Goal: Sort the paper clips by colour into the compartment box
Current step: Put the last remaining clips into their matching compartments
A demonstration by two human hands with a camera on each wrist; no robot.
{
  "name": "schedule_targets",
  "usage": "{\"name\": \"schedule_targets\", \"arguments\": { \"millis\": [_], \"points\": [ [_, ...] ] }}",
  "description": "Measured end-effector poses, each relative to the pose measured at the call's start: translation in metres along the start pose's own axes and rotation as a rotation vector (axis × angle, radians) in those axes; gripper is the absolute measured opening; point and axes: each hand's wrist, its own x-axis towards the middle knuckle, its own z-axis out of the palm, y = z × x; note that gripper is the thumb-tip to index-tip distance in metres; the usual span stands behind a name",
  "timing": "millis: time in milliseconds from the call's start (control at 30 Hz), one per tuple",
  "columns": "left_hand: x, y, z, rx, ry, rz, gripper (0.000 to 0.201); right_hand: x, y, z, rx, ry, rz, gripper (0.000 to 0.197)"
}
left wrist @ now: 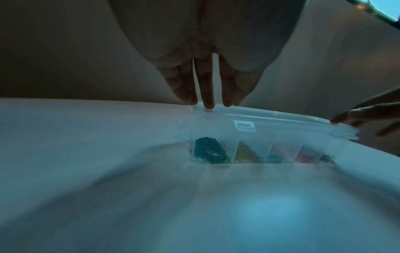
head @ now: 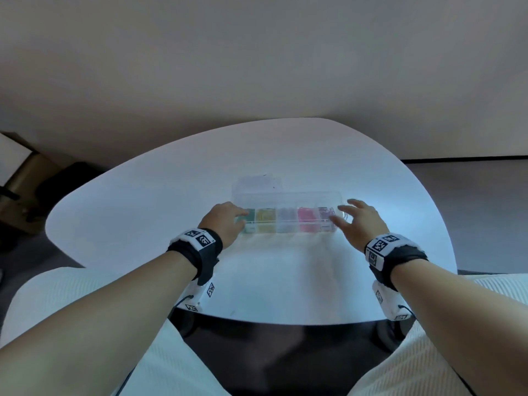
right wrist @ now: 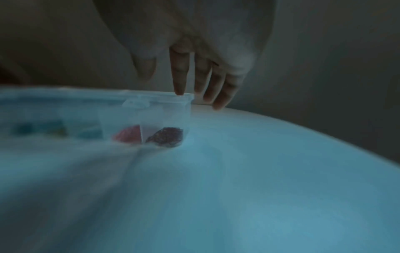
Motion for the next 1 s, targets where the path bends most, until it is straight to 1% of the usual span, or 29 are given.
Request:
{"name": "schedule_targets", "arguments": {
  "millis": [67,133,233,333,367,433,500,533,667,767,900,1000],
  "points": [
    [0.001,0.002,0.001,0.149,-0.048,0.023,0.038,-0.003,-0.002,0.002,-0.154,-0.037,-0.137,0.049],
    [0.002,0.006,0.0,0.25,-0.084,0.051,0.039,-0.005,-0.007,0.003,-0.207,-0.045,-0.223,0.048],
    [-0.001,0.016,0.001,0.344,-0.092,0.087,0.035,-0.009,-0.015,0.004,-0.233,0.02,-0.229,0.041],
    [-0.003,0.017,0.008,0.263,-0.097,0.075,0.036,-0.015,-0.016,0.009,-0.338,0.037,-0.26,0.038],
    [-0.002,0.017,0.009,0.258,-0.119,0.09,0.038,-0.016,-0.017,0.01,-0.353,0.04,-0.266,0.038],
    [0.001,0.018,0.007,0.302,-0.214,0.111,0.04,-0.018,-0.019,0.009,-0.373,0.031,-0.255,0.036],
    [0.005,0.023,0.004,0.387,-0.291,0.112,0.04,-0.02,-0.025,0.006,-0.422,0.019,-0.25,0.033],
    [0.006,0.026,0.001,0.436,-0.301,0.118,0.039,-0.02,-0.028,0.004,-0.451,0.017,-0.256,0.031],
    [0.011,0.032,-0.007,0.549,-0.282,0.152,0.033,-0.021,-0.034,-0.001,-0.516,-0.021,-0.266,0.029],
    [0.013,0.04,-0.009,0.626,-0.309,0.178,0.03,-0.02,-0.035,-0.001,-0.564,-0.045,-0.278,0.027],
    [0.008,0.047,0.003,0.66,-0.301,0.163,0.037,-0.018,-0.034,0.003,-0.612,-0.048,-0.301,0.026],
    [0.005,0.049,0.006,0.645,-0.263,0.151,0.036,-0.015,-0.032,0.007,-0.675,-0.062,-0.302,0.026]
  ]
}}
